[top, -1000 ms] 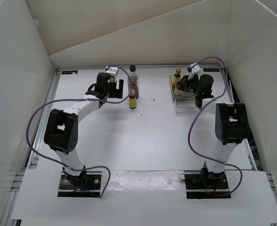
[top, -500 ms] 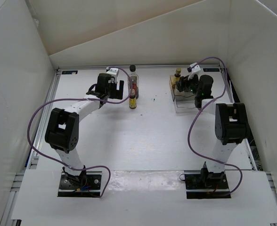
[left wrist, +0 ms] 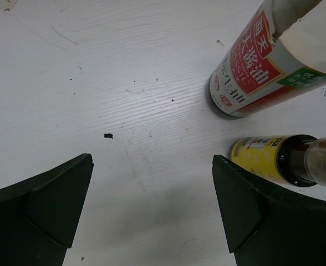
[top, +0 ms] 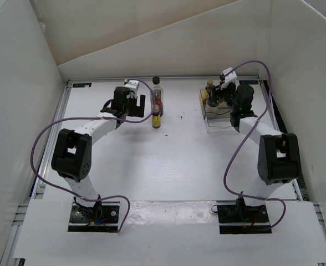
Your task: Organize the condiment bottles
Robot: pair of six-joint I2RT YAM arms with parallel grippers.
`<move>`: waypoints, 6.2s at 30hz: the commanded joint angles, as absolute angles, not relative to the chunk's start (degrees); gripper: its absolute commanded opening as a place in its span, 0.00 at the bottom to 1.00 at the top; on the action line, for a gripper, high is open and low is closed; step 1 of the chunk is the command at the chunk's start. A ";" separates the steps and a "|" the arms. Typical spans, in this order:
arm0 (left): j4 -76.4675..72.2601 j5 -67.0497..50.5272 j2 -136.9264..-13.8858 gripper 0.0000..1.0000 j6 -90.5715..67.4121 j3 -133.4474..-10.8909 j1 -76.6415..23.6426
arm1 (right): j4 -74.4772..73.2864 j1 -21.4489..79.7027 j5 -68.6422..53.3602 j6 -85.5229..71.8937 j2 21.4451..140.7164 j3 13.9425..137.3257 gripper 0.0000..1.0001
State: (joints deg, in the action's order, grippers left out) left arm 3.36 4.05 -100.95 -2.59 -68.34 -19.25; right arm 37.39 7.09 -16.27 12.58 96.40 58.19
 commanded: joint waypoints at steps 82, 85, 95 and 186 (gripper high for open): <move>1.67 2.37 -90.44 1.00 -6.24 -64.16 -8.88 | 28.92 28.56 -34.02 -3.26 129.56 108.20 0.55; 1.49 2.29 -90.61 1.00 -6.59 -64.16 -8.96 | 28.30 28.91 -33.05 -0.97 128.67 106.53 0.40; 1.49 2.11 -90.35 1.00 -6.85 -63.72 -8.88 | 28.13 28.56 -31.90 1.84 125.60 103.45 0.00; 3.87 2.99 -99.23 1.00 -5.45 -73.12 -16.08 | 48.69 -2.90 -24.96 -2.55 82.43 53.88 0.00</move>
